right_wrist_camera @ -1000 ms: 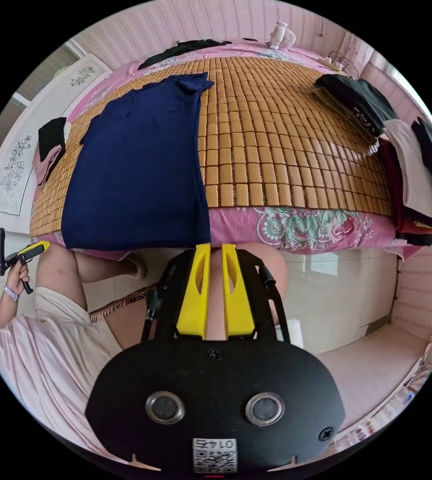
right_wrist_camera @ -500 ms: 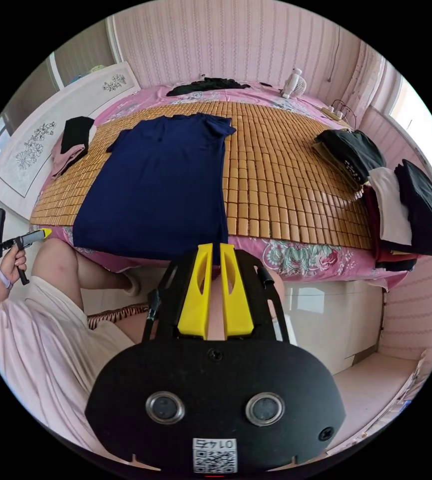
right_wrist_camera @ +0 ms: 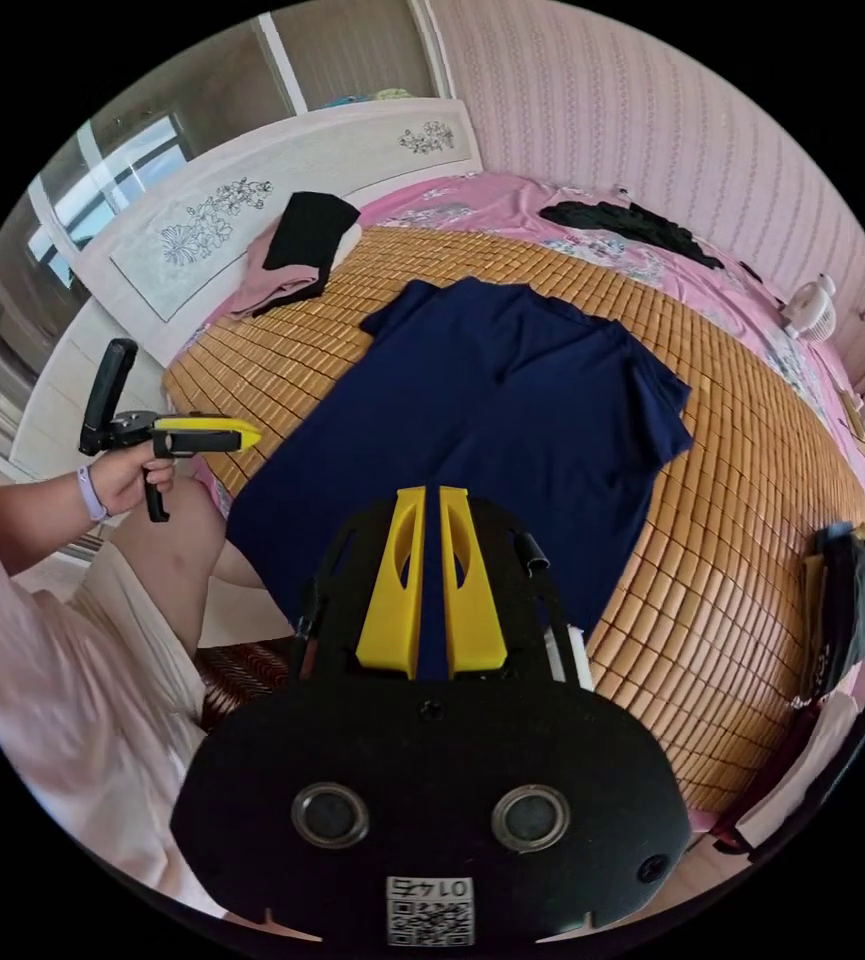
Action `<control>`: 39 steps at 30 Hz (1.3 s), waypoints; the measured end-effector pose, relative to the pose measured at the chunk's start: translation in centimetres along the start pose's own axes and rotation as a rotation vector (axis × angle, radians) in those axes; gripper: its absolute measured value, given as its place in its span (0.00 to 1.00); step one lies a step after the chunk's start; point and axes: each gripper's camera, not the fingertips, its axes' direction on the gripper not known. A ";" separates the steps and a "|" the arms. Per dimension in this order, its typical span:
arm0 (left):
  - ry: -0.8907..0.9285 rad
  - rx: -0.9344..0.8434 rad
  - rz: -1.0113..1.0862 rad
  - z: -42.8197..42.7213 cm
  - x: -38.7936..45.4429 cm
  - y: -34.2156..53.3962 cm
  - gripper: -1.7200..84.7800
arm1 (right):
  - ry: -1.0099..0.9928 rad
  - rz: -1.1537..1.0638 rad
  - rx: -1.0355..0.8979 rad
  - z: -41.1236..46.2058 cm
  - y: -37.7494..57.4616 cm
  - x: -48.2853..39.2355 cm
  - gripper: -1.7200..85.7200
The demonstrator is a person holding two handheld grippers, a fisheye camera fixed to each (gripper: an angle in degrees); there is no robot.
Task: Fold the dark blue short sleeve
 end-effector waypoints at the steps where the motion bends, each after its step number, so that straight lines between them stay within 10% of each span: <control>1: 0.010 -0.003 -0.006 -0.8 0.3 -0.5 0.07 | -0.024 0.011 -0.010 -0.6 -1.2 -0.4 0.04; 23: -0.088 0.045 -0.188 -14.4 0.2 -5.5 0.09 | -0.162 -0.142 -0.118 -8.6 -14.8 -1.6 0.07; 39: -0.011 -0.019 -0.142 0.2 -15.2 -19.7 0.09 | -0.283 -0.022 -0.291 6.7 -26.4 -6.3 0.08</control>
